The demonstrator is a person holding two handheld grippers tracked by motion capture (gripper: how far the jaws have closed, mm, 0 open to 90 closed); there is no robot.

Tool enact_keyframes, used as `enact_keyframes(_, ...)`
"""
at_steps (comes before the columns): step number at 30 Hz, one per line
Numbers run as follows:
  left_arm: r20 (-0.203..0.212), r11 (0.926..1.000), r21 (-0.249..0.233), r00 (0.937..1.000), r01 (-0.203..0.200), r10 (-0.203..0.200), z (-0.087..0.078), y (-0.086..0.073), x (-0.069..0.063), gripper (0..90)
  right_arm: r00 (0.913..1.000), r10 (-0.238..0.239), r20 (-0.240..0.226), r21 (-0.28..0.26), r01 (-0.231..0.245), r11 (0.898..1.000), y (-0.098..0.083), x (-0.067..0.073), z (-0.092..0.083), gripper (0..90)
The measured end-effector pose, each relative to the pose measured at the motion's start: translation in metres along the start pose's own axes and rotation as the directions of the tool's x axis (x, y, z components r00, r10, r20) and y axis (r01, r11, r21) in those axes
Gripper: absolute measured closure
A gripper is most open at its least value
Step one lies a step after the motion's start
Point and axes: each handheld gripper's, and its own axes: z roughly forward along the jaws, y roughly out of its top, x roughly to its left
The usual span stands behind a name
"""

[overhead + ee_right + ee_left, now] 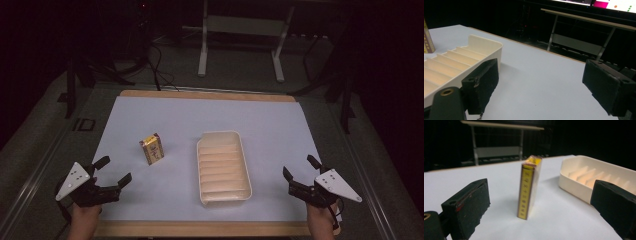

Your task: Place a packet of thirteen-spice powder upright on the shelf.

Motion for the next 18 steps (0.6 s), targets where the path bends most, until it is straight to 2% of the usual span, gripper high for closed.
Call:
enact_keyframes(7,0.034,0.9998,0.019,0.9994,0.005,-0.005,0.002,0.004,-0.001,2.6,1.0000,-0.009,-0.003,-0.001,0.009,1.000,0.005,0.000,-0.009,13.7)
enact_keyframes(11,0.064,0.9980,0.059,0.9978,-0.021,0.017,0.002,0.009,-0.003,2.3,0.9993,-0.037,0.012,-0.004,0.037,0.999,0.002,-0.005,-0.019,13.7)
enact_keyframes(12,0.086,0.9971,0.073,0.9961,-0.024,0.017,0.003,0.011,-0.003,2.3,0.9995,-0.029,0.010,-0.008,0.030,1.000,0.001,-0.007,-0.019,13.7)
enact_keyframes(14,0.101,0.9952,0.089,0.9944,-0.039,0.030,0.002,0.015,-0.002,2.3,0.9999,-0.011,-0.002,-0.009,0.011,1.000,0.000,-0.008,-0.018,13.7)
enact_keyframes(15,0.117,0.9949,0.095,0.9929,-0.034,0.023,0.002,0.017,-0.002,2.3,0.9999,-0.011,-0.006,-0.011,0.011,1.000,0.000,-0.008,-0.017,13.7)
enact_keyframes(18,0.150,0.9889,0.137,0.9881,-0.056,0.036,0.003,0.020,-0.002,2.3,0.9992,-0.021,-0.032,-0.016,0.021,1.000,-0.001,-0.005,-0.014,13.7)
